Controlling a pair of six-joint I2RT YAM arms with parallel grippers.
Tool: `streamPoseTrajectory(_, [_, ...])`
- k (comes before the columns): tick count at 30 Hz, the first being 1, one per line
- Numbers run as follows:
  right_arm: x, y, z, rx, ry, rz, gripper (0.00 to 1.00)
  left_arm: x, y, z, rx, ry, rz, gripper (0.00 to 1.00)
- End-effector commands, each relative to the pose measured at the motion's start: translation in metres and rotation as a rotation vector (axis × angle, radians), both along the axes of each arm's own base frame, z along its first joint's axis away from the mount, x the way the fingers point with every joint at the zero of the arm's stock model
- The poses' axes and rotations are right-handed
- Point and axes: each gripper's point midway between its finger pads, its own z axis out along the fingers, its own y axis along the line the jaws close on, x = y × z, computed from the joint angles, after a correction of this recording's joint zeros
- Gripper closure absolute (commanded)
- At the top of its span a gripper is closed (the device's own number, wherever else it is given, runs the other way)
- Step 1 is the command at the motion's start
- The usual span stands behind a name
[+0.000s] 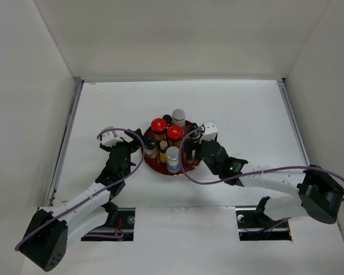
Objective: Organize the condiment bottles
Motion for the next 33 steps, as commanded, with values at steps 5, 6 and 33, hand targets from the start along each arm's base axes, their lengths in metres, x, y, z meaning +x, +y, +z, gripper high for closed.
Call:
streamPoseTrajectory(5, [0.02, -0.025, 0.094, 0.294, -0.212, -0.08, 0.08, 0.016, 0.025, 0.043, -0.107, -0.021, 0.142, 0.0])
streamPoseTrajectory(6, [0.023, -0.033, 0.1, 0.332, -0.23, -0.111, 0.0, 0.018, 0.027, 0.046, -0.116, -0.018, 0.15, 0.0])
streamPoseTrajectory(33, [0.048, -0.086, 0.049, 0.425, -0.164, -0.327, 0.0, 0.022, 0.045, 0.032, -0.034, 0.177, 0.249, 0.0])
